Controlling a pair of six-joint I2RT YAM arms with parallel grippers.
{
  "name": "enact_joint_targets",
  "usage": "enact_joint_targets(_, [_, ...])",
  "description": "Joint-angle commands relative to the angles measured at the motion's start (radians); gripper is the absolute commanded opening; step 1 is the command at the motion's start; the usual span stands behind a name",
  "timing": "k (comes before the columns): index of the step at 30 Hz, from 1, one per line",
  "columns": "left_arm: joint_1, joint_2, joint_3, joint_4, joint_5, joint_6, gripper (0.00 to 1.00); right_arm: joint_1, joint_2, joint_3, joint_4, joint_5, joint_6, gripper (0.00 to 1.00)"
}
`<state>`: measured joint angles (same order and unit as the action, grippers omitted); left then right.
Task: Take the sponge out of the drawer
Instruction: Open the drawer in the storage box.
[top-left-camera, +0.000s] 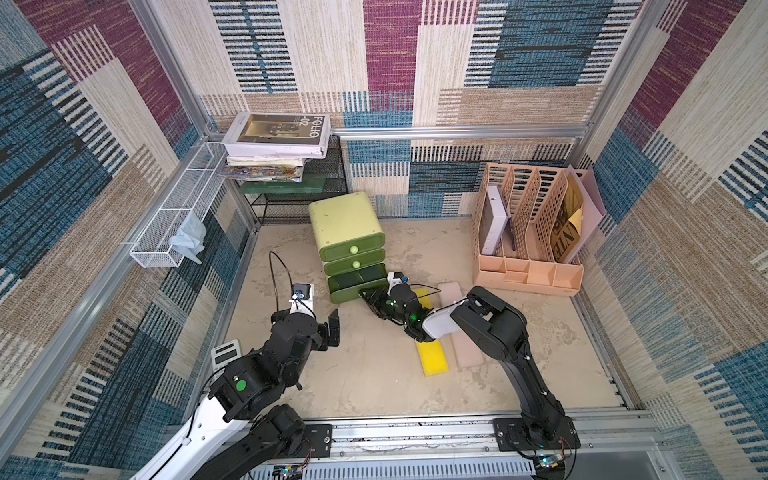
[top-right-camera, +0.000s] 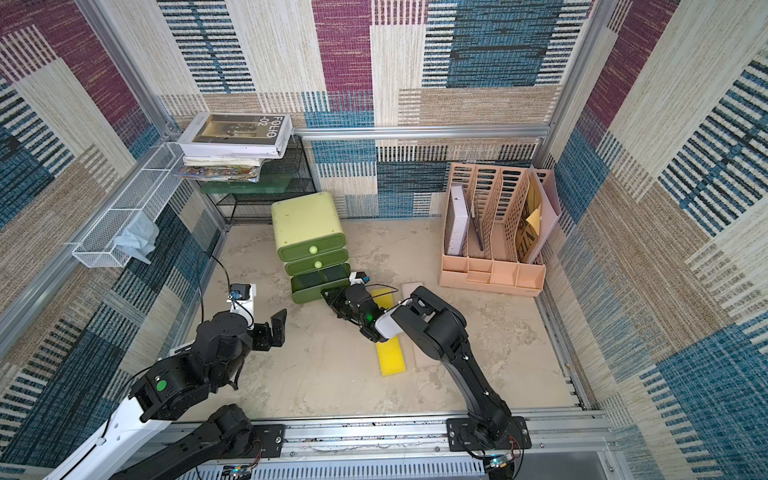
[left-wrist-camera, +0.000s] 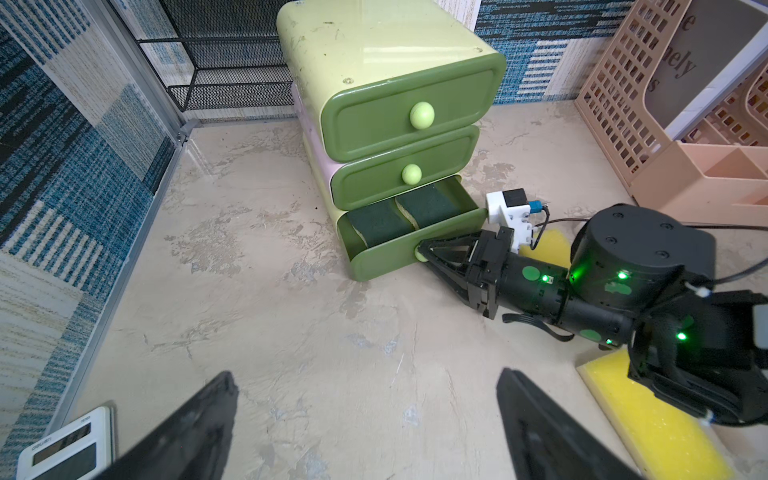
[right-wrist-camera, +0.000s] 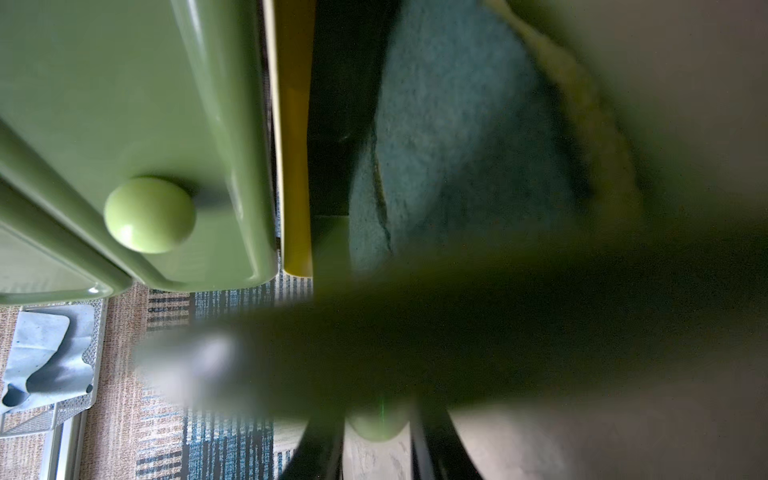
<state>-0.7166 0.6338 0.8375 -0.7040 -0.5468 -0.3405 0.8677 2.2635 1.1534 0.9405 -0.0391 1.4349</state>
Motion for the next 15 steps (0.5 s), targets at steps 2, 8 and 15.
enact_joint_targets(2, [0.002,-0.001,-0.002,0.017,0.002,0.000,1.00,0.031,-0.010,0.002,0.008,-0.016,-0.005,0.17])
enact_joint_targets(8, [0.002,0.000,-0.001,0.017,0.002,0.001,1.00,0.068,0.000,0.016,0.004,-0.002,0.004,0.19])
enact_joint_targets(15, [0.002,-0.001,-0.001,0.018,0.002,-0.001,1.00,0.107,0.022,0.056,-0.012,0.004,0.017,0.26])
